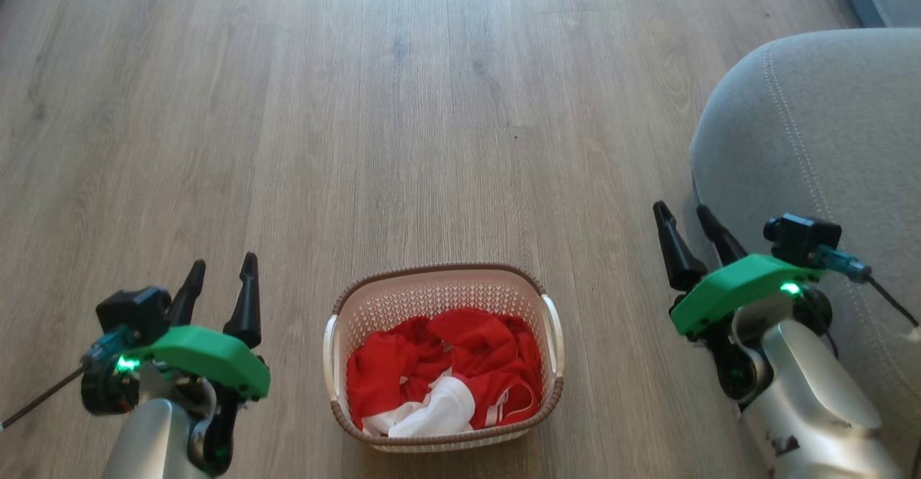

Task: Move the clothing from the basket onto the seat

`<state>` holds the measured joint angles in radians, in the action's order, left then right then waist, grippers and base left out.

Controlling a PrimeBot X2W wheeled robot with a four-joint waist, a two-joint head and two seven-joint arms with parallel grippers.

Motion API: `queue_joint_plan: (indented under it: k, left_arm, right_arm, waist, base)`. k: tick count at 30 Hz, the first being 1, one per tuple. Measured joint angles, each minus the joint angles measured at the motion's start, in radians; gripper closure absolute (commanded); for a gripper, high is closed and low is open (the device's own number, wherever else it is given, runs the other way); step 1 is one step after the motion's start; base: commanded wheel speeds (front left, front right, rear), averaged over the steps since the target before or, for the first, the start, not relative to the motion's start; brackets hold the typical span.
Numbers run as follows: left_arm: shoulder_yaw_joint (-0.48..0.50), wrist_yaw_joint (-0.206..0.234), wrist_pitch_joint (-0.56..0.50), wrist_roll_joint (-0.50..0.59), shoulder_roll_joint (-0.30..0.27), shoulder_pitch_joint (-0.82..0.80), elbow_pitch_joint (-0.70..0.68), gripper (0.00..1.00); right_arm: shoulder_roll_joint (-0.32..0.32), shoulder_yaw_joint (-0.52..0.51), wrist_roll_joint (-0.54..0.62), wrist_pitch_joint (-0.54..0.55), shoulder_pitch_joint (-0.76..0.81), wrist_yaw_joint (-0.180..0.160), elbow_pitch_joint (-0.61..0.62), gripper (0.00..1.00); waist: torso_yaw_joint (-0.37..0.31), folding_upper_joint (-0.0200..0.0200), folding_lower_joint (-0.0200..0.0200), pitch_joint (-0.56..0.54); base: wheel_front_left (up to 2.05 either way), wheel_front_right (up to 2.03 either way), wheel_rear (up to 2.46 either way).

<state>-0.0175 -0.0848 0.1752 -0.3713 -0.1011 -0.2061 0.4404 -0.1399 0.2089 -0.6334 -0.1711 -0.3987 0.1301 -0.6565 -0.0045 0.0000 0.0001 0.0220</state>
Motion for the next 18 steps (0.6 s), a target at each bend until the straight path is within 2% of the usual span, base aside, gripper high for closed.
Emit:
queue_joint_plan:
  k: [18]
  left_arm:
    - [0.023, 0.0, 0.048, 0.197, 0.0, -0.042, 0.004, 0.0]
  right_arm:
    - [-0.009, -0.003, 0.208, -0.051, -0.068, 0.0, -0.035, 0.0]
  waist:
    - [-0.002, 0.0, 0.0, 0.006]
  base:
    - [0.0, 0.0, 0.0]
